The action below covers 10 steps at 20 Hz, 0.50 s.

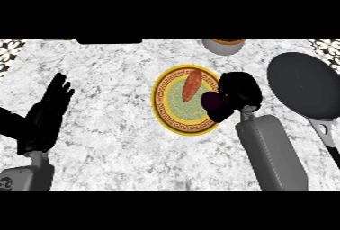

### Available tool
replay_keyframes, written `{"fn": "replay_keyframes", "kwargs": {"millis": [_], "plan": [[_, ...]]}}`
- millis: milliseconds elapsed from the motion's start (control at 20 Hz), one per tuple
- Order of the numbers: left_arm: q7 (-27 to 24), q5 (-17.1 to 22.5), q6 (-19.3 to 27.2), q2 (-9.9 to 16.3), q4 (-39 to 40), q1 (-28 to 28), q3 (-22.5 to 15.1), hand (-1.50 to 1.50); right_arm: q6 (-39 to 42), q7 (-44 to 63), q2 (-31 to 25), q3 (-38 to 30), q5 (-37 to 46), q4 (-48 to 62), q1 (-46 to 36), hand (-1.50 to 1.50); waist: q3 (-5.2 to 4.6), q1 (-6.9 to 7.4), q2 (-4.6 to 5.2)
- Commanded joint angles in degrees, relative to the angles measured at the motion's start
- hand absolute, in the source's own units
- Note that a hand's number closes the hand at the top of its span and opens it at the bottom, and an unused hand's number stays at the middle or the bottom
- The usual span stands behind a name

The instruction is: Pick the eggplant from the plate and place it in the pan

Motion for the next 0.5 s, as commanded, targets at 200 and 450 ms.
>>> {"fn": "replay_keyframes", "kwargs": {"millis": [200, 450], "plan": [[-0.95, -0.88, 0.42, -0.02, 2.5, -2.17, 0.49, 0.0, -1.17, 10.66, -2.17, 3.08, 8.22, -22.31, -0.29, 1.5, 0.01, -0.32, 0.03], [0.98, -1.76, 1.31, -2.65, -2.0, -0.78, -2.34, 0.0, 8.81, 14.83, -1.73, 1.82, 6.97, -32.86, -1.03, 1.5, 0.06, 1.09, 0.34]]}}
